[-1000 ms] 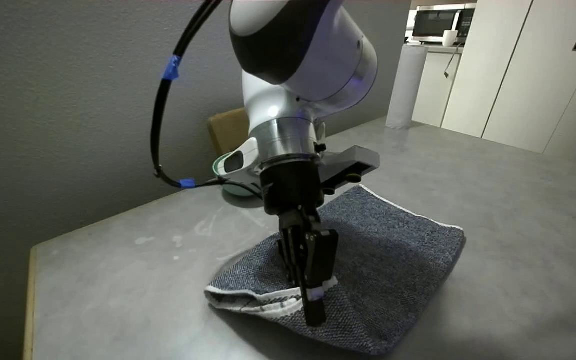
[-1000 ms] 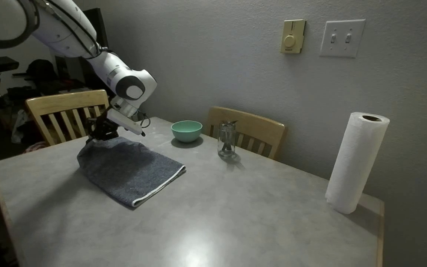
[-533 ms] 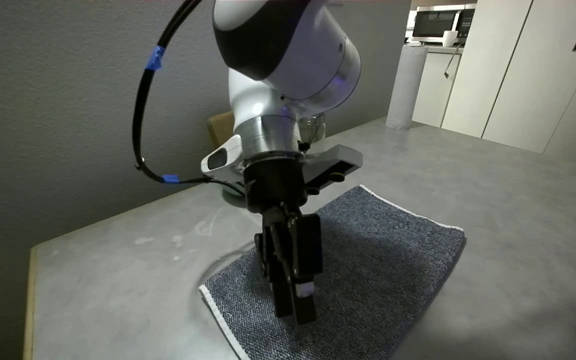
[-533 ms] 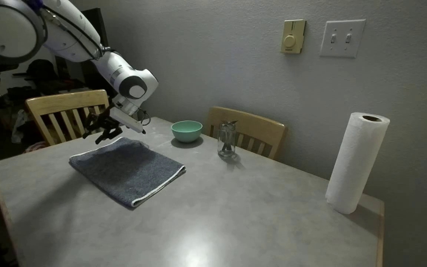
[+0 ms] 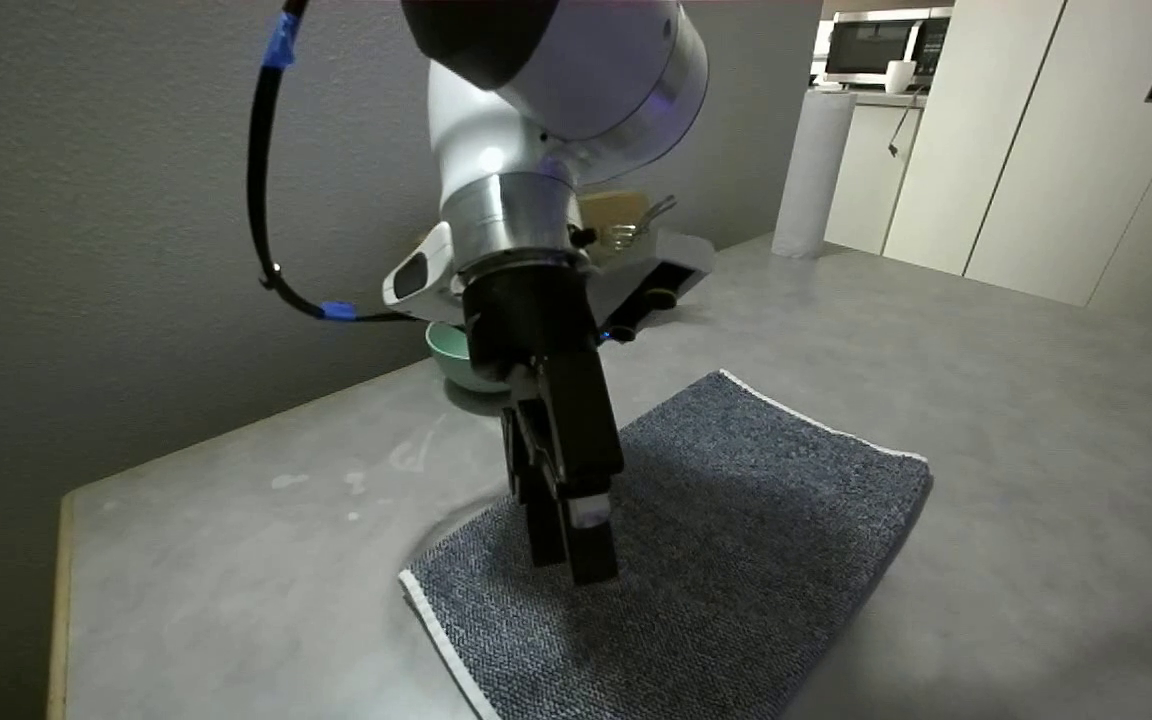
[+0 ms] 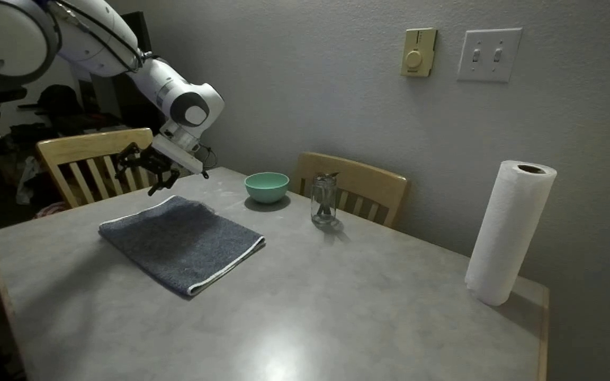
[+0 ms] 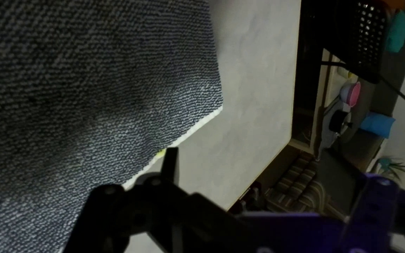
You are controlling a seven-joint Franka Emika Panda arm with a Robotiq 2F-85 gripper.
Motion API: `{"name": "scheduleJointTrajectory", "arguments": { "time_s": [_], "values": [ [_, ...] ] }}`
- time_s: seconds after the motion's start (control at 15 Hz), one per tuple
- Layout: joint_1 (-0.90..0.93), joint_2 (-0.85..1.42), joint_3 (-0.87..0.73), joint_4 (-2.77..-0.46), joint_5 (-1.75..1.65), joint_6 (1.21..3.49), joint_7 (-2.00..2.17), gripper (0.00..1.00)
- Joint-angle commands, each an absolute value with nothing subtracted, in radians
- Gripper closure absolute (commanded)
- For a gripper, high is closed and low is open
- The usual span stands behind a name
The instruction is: Unfold the towel once
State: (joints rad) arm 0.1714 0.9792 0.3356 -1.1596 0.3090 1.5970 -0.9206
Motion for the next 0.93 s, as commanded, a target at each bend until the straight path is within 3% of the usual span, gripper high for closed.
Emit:
{"name": "scheduleJointTrajectory", "arguments": {
  "time_s": [0.0, 0.87],
  "values": [
    [0.178, 0.9, 0.3, -1.22, 0.288, 1.576, -0.79, 0.0],
    [0.236, 0.685, 0.245, -1.298, 0.183, 1.55, -0.202, 0.0]
  ]
}}
